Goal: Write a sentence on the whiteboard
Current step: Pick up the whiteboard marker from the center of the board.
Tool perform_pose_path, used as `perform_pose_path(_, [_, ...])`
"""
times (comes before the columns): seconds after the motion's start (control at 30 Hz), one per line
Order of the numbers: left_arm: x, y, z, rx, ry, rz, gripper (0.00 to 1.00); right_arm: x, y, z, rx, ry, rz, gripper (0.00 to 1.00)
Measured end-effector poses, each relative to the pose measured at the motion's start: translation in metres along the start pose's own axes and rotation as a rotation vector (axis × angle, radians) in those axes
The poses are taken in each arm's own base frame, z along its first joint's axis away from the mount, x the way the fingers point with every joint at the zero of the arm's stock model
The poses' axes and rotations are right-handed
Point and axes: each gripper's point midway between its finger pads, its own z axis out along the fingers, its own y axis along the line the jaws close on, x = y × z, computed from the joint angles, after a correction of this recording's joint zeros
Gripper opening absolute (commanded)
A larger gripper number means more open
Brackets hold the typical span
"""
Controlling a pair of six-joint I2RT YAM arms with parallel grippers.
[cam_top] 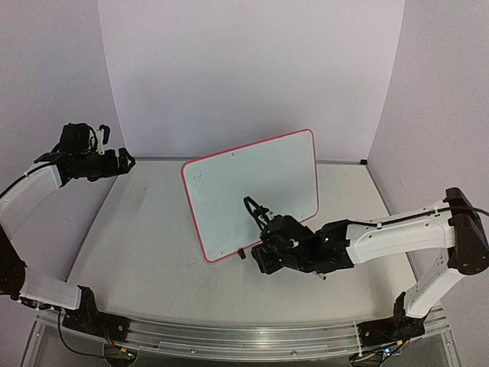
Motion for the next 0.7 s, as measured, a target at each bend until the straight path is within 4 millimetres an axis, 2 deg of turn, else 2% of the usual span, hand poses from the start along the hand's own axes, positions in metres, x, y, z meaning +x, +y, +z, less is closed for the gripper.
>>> perform_pose_path(0.1, [0.0,-0.005,-0.001,0.019,0.002,0.002,0.99,0.015,-0.032,0.0,-0.002,0.086,0.012,0.53])
perform_pose_path(0.27, [0.003,-0.019,-0.003,0.077,0.01,-0.034,0.98,0.055,-0.093,0.005,0.042,0.256,0.073,0.53])
perform_pose_path(0.37, [0.014,-0.035,-0.002,0.117,0.032,-0.052,0.98,0.072,-0.115,0.006,0.056,0.332,0.108,0.52])
perform_pose_path(0.53, [0.059,-0.066,0.005,0.181,0.138,-0.065,0.98,0.087,-0.134,0.009,0.057,0.409,0.15,0.5])
perform_pose_path(0.63, [0.081,-0.069,0.007,0.182,0.188,-0.09,0.98,0.097,-0.136,0.014,0.045,0.451,0.149,0.46])
perform_pose_path(0.7, [0.089,-0.066,0.007,0.176,0.201,-0.113,0.98,0.105,-0.133,0.018,0.028,0.485,0.134,0.42])
